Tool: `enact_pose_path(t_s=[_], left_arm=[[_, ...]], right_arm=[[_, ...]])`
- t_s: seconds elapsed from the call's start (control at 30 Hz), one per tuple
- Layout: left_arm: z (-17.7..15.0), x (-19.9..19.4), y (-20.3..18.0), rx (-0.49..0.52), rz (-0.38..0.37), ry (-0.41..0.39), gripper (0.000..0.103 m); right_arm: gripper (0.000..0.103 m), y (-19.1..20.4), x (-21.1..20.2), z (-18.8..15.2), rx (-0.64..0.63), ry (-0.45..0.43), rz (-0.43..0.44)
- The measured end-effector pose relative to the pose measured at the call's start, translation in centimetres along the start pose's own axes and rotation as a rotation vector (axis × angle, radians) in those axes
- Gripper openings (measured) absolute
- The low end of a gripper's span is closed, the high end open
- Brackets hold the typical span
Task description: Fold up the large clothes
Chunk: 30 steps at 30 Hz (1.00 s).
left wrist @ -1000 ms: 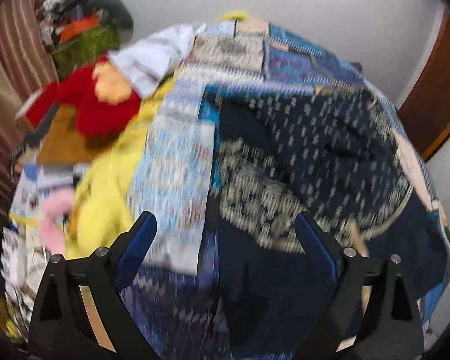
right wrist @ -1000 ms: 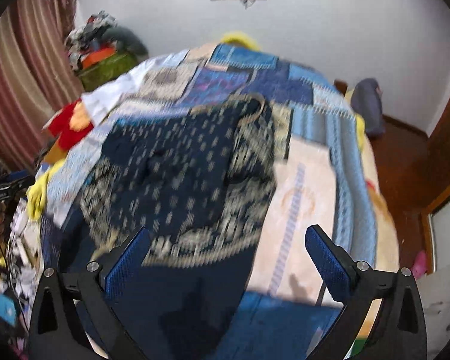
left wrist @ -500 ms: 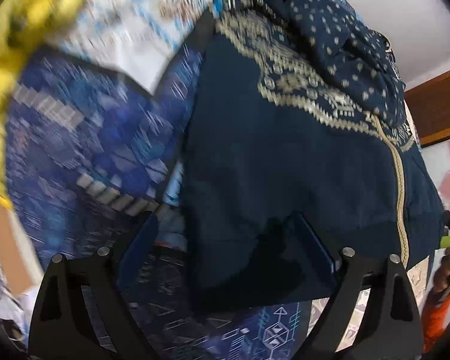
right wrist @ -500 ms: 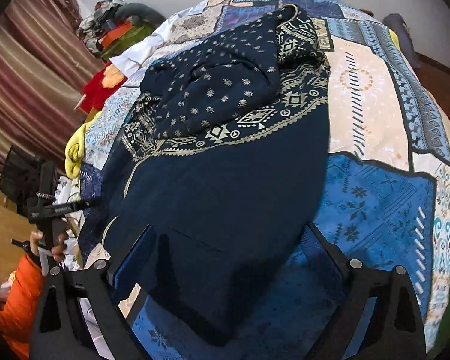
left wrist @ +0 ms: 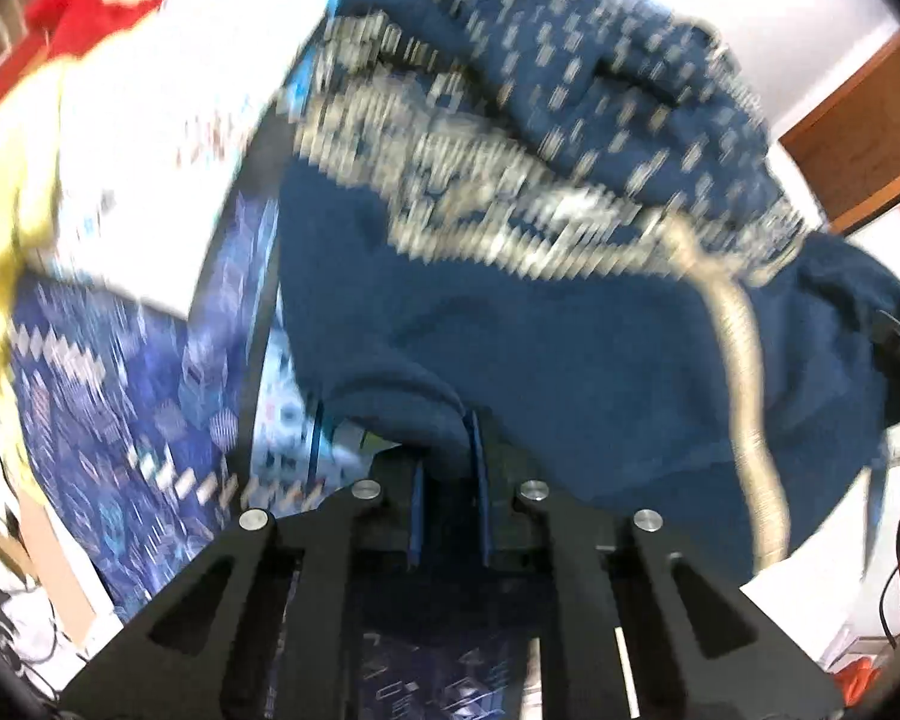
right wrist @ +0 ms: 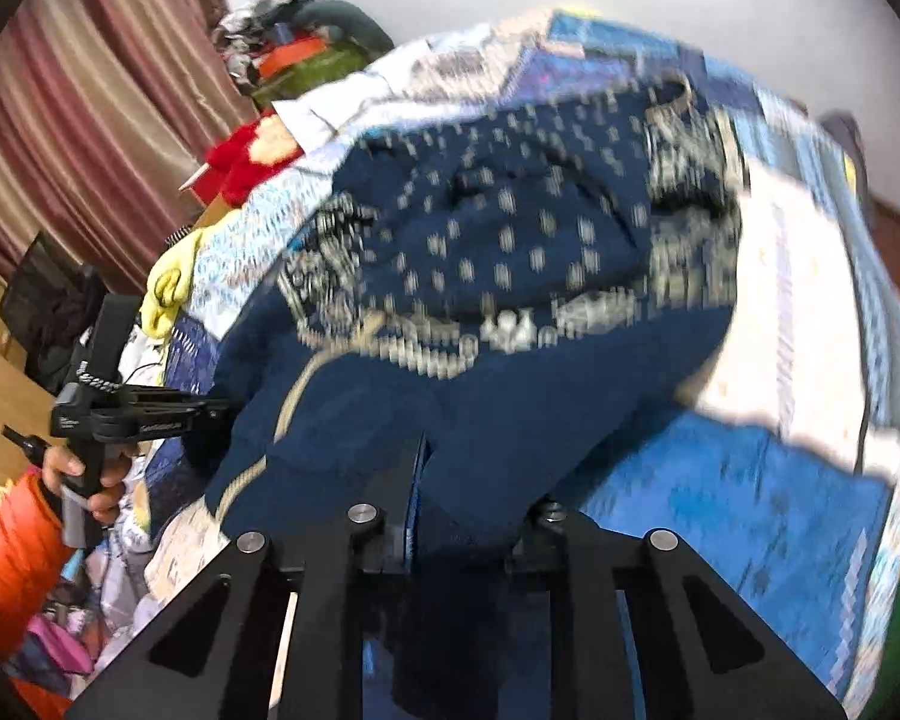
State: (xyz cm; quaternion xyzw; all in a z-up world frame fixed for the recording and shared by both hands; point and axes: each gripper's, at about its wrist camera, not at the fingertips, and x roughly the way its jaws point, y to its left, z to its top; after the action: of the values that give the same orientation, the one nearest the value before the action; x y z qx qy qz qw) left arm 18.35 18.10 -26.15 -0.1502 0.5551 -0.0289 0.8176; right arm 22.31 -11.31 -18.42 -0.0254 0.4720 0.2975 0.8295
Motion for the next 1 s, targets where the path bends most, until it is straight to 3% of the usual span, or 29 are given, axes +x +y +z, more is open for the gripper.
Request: enact_pose_path(t_s=[0.1,0.3,0.5,0.6,0.7,0.77,0.83,0.93,1.0], left_arm=[[2.2,-2.5,-1.6,0.031,-0.006,-0.086,0.012],[10.4,-7.1,-2.2,0.043,-0.014,-0.277,0.012],[21.6,-6.3,-0.1,-0.070,0.148,-0.424,0.012],[25.8,-3.4,2.1,-0.154,0.185,-0.423,0.012],[29.1,2.4,5.1,-0.251,0.185,-0.325,0.012],[29.6,6.4,6.5,-0.288,0.215,-0.245,0.012],[29.4,9.5,7.4,-0.293,0.243,-0.197,0.013],[28.9,11.2,7.3,-0.242,0.275,-0.214,0.016],[28.7,10.9,6.8,-0.223,0.306,-0.203,0.016]], right_arm=[[0.015,-0.8,-0.6,2.4,0.014,-0.046,0.006],[0.014,-4.6,-1.5,8.6,0.096,-0.150,-0.019],[0.014,-9.6,1.1,16.3,0.191,-0.186,-0.064],[0.014,-13.0,4.5,19.6,0.248,-0.172,-0.101],[0.014,-16.4,9.3,21.4,0.289,-0.108,-0.107],[0.015,-18.1,12.1,21.4,0.306,-0.048,-0.100],[0.015,-19.9,14.2,20.9,0.333,-0.002,-0.044],[0.015,-22.9,14.1,19.7,0.410,-0.011,0.116],[0.015,-24.1,13.3,19.3,0.422,0.007,0.123]])
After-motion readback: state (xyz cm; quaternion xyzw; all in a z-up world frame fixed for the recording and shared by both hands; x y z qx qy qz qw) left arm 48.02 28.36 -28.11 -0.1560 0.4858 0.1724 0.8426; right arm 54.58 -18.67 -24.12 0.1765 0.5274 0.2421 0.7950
